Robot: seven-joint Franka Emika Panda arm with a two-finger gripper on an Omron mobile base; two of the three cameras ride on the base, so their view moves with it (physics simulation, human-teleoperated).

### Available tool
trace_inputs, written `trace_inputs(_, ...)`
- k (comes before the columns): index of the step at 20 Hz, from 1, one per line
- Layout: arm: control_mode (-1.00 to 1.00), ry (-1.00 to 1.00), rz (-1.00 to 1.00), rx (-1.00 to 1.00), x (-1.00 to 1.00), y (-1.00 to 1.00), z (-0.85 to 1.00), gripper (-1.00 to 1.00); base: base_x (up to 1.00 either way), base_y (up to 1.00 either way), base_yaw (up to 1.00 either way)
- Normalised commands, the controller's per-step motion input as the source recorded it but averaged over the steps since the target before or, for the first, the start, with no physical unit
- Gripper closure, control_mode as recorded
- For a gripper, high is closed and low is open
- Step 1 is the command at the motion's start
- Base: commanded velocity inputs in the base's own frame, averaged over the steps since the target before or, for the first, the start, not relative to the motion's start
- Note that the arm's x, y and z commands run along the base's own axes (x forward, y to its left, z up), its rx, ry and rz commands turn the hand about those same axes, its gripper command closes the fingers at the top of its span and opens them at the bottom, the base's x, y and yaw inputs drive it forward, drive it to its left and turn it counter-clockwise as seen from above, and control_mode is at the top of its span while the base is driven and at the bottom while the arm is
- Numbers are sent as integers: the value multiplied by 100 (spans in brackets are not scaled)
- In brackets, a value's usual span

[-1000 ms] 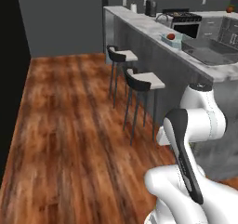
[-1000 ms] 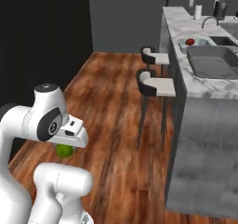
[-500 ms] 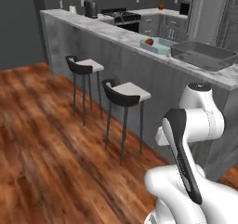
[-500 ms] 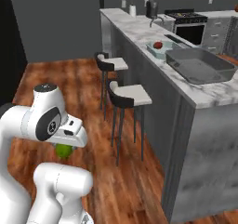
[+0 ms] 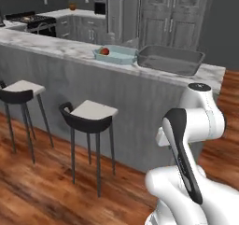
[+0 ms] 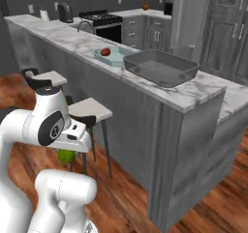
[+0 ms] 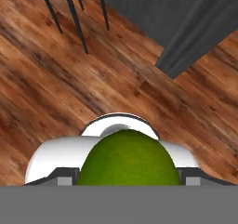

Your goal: Place the cold items (mango and lime) from the fridge in one tupperware on the dining counter. Place the warm items (hot dog and kebab skewer) in the stove area in another tupperware.

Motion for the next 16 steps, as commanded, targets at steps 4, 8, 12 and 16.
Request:
trace_inputs(4,100,0,0,0,0,0,0,100,7,79,-65)
trace_inputs(8,100,0,0,0,0,0,0,100,6,99,-52)
trace_inputs(12,100,0,0,0,0,0,0,100,6,100,-41)
trace_inputs(16,100,0,0,0,0,0,0,100,24,100,-41)
